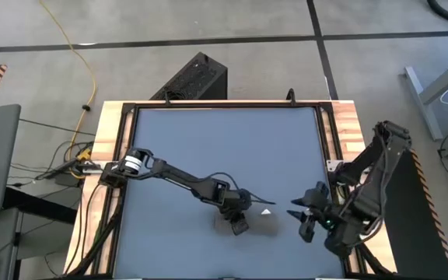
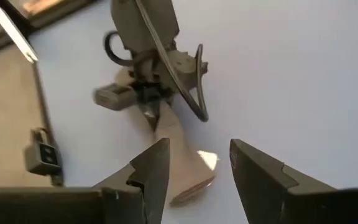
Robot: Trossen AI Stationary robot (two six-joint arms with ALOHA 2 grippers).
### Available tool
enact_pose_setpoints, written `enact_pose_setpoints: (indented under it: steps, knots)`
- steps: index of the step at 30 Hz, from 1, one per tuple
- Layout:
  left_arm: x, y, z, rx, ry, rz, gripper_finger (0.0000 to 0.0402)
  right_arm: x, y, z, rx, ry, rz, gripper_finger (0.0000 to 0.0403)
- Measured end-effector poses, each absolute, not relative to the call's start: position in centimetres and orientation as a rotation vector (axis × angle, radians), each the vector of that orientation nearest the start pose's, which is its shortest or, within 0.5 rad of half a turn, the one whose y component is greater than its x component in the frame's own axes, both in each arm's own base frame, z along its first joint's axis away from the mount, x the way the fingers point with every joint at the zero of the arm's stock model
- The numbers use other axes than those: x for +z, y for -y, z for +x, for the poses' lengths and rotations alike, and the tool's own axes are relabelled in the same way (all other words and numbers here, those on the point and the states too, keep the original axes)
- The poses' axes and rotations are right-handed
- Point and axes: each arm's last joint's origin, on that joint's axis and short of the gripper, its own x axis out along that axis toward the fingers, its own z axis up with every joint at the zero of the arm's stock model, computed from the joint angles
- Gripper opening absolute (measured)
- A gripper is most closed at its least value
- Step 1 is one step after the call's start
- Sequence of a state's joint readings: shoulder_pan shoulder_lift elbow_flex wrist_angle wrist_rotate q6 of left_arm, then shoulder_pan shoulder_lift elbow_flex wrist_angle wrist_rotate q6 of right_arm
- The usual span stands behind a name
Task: Roll towel
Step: Roll the grey towel
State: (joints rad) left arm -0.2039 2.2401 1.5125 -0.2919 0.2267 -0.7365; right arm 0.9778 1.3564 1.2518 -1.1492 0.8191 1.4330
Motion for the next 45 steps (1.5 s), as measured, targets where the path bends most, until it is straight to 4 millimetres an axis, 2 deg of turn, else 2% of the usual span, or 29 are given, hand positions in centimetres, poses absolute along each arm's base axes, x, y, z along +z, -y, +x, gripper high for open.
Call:
enact_pose_setpoints:
  steps: [5,8,11,14,17,21,24,28,31,40,45]
  knots:
    - [12.5,8.9,42.8,0.208,-1.103,-0.67,0.0041,32.2,-18.5,14.3,-0.37,-0.58,0.383,0.0191]
    - [13.2,8.1,40.7,0.34,-1.06,-0.681,0.0041,32.4,-18.5,14.0,-0.368,-0.543,0.372,0.0191]
    - [13.8,7.6,37.2,0.486,-1.001,-0.714,0.0041,32.4,-18.6,13.9,-0.369,-0.529,0.354,0.0191]
    - [14.1,7.3,32.5,0.649,-0.904,-0.79,0.0041,32.4,-18.4,14.1,-0.377,-0.528,0.34,0.0191]
    - [14.4,7.9,27.6,0.796,-0.749,-0.911,0.0041,32.4,-18.1,14.4,-0.397,-0.512,0.336,0.0191]
    - [13.4,9.2,21.9,0.937,-0.504,-1.108,0.0041,32.5,-17.8,15.0,-0.415,-0.502,0.326,0.0191]
    - [12.3,9.9,19.5,0.968,-0.367,-1.228,0.0041,32.6,-17.5,15.6,-0.424,-0.495,0.328,0.0191]
    - [12.0,10.4,19.2,0.937,-0.332,-1.252,0.0041,32.8,-17.3,16.4,-0.43,-0.481,0.335,0.0191]
    - [12.0,10.4,19.4,0.929,-0.275,-1.196,0.0047,32.9,-17.2,16.9,-0.427,-0.472,0.346,0.0191]
    - [12.1,9.8,20.0,0.927,-0.359,-1.189,0.0204,33.2,-17.2,18.0,-0.383,-0.495,0.371,0.0191]
    - [12.6,9.2,20.1,0.907,-0.452,-1.144,0.0251,33.2,-17.1,18.2,-0.382,-0.505,0.383,0.0191]
